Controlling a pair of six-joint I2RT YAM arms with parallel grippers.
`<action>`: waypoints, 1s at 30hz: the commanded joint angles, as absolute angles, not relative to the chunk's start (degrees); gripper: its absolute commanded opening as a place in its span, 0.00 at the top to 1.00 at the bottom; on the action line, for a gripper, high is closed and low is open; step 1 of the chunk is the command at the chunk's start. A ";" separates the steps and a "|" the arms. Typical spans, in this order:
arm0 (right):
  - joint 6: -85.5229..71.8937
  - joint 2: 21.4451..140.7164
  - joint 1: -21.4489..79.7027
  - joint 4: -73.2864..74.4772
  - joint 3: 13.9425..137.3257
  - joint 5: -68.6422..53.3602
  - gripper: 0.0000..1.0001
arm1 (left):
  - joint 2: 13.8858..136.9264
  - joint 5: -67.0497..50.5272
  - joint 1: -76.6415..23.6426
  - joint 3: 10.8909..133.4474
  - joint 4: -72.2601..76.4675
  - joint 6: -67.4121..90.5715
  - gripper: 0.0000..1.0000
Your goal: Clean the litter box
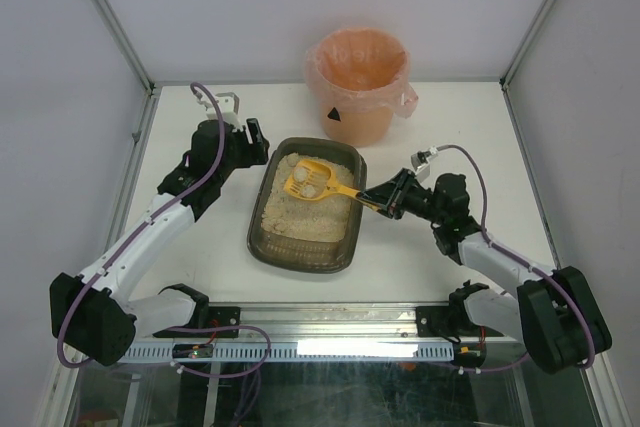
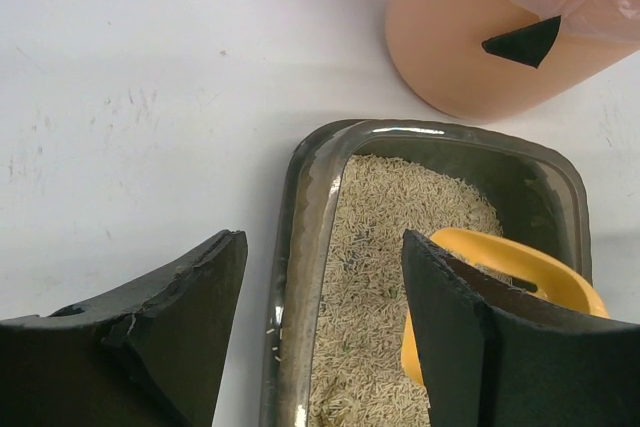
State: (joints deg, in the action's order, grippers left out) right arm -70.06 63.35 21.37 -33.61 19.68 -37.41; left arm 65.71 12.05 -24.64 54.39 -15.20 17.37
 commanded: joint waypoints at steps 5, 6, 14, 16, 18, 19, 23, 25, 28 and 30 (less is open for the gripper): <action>-65.19 60.48 21.47 -29.79 25.02 -38.94 1.00 | 63.26 14.07 -23.91 54.58 -13.38 17.66 0.34; -65.41 60.60 21.50 -29.87 25.56 -39.76 1.00 | 63.28 13.99 -23.93 54.58 -13.41 17.70 0.34; -58.12 55.42 20.59 -15.17 35.21 -36.88 1.00 | 63.19 13.41 -23.87 54.56 -13.48 17.86 0.34; -55.18 54.64 20.29 -9.61 39.88 -34.84 1.00 | 63.35 13.23 -23.82 54.54 -13.45 17.96 0.34; -53.77 54.39 19.12 -5.32 44.48 -32.44 1.00 | 63.53 12.90 -23.73 54.57 -13.47 18.06 0.34; -53.47 54.62 18.36 -3.84 46.74 -31.55 1.00 | 63.62 12.70 -23.75 54.66 -13.47 18.04 0.34; -52.40 57.37 14.88 -0.46 55.31 -28.38 1.00 | 63.56 12.39 -23.75 54.72 -13.67 18.28 0.34; -51.13 59.90 13.58 1.03 59.81 -26.65 1.00 | 63.25 12.52 -23.66 54.84 -13.87 18.27 0.34; -48.00 64.60 12.45 1.61 65.82 -24.90 1.00 | 62.99 12.84 -23.59 54.81 -14.12 18.40 0.34; -46.69 67.09 11.70 1.73 69.32 -23.87 1.00 | 63.08 12.75 -23.57 54.87 -14.34 18.38 0.34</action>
